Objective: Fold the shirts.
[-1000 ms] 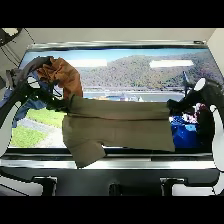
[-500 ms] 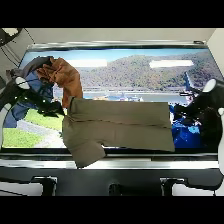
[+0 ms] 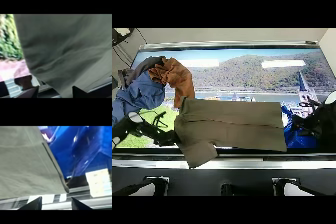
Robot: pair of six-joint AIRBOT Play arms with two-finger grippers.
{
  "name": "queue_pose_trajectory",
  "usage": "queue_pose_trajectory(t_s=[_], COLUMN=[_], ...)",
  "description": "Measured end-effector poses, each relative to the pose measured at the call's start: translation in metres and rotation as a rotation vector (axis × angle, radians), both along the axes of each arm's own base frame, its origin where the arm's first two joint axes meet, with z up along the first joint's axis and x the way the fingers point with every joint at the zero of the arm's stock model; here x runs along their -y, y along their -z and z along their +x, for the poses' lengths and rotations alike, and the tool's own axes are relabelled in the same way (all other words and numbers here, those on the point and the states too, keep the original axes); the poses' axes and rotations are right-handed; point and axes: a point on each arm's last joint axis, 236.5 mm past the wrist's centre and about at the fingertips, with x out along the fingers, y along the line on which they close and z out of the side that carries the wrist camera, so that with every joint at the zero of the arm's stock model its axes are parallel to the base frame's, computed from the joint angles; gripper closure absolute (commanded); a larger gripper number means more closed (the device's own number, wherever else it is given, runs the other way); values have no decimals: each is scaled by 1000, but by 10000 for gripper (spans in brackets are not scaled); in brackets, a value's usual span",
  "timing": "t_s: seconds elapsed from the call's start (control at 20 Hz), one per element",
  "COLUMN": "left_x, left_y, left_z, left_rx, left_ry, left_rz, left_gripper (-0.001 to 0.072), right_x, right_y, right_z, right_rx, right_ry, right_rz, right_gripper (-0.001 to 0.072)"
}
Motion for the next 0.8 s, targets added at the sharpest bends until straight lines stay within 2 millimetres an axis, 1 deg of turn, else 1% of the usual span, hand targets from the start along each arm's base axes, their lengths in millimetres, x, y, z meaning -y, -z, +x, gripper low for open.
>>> queue_pose_trajectory(t_s=[0.1,0.15,0.2,0.25,0.3,0.35,0.4,0.65,0.8], left_x=[13,18,22,26,28,29,30,32,32], left_y=[8,12,14,15,17,19,21,23,23], left_z=[-11,-13,-17,-18,-18,-17,-15,-13,-13], left_rx=[0,6,7,11,14,21,23,34,38], left_ry=[7,9,17,19,19,10,-2,-13,-14], left_rz=[-18,-21,-24,-27,-23,-16,-11,-6,-4], left_gripper=[211,211,253,353,424,531,683,678,678], right_x=[-3,-4,-5,-7,-8,-10,-12,-27,-31], right_y=[4,7,9,12,15,19,23,47,58], right_z=[-7,-10,-14,-17,-21,-26,-30,-53,-58], right_rx=[-7,-9,-12,-17,-25,-37,-46,-96,-97], right_ry=[-5,-7,-9,-11,-13,-15,-15,-11,-3], right_rz=[7,10,12,15,19,25,29,74,79], right_gripper=[258,250,189,179,142,141,141,144,154])
